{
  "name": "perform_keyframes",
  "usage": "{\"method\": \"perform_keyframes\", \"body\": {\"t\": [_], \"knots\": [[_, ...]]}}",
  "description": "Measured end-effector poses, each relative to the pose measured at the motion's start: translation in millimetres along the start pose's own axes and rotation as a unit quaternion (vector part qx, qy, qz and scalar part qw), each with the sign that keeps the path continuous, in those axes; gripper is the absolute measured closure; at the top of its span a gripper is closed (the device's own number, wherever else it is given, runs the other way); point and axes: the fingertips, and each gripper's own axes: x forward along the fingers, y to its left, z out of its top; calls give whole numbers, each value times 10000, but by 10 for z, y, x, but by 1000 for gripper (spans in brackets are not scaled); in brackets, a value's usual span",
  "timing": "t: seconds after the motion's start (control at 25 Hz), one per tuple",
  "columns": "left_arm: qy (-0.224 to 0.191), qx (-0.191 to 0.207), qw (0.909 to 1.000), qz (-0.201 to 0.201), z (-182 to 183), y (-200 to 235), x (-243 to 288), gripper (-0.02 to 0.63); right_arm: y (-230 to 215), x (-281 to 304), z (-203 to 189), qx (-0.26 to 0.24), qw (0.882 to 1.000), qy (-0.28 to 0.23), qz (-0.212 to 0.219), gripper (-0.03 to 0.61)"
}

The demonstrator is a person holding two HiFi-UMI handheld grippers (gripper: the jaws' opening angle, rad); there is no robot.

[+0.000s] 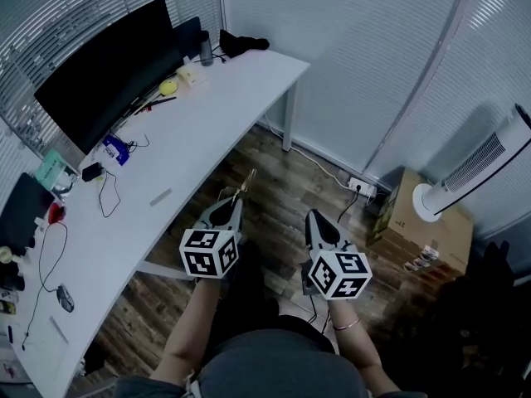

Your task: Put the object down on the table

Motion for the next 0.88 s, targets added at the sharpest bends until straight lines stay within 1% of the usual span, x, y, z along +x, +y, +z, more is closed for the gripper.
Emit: {"method": "perform_keyframes", "body": {"t": [0.16,0.36,0.6,0.72,0.88], "knots": [[24,29,10000,-31,97,119,278,589,-115,228,49,59,10000,7,-68,574],[73,59,9999,-139,242,286,785,589,-341,615,164,128,9997,4,-224,574],[221,28,9993,-315,447,548,1454,589,-571,1258,436,189,9990,-45,-396,574],[272,42,9988,-393,592,684,1730,589,-611,1581,611,192,9989,-102,-416,575],[237,35,9985,-482,801,903,2039,589,-608,2005,785,199,9988,-155,-409,575]]}}
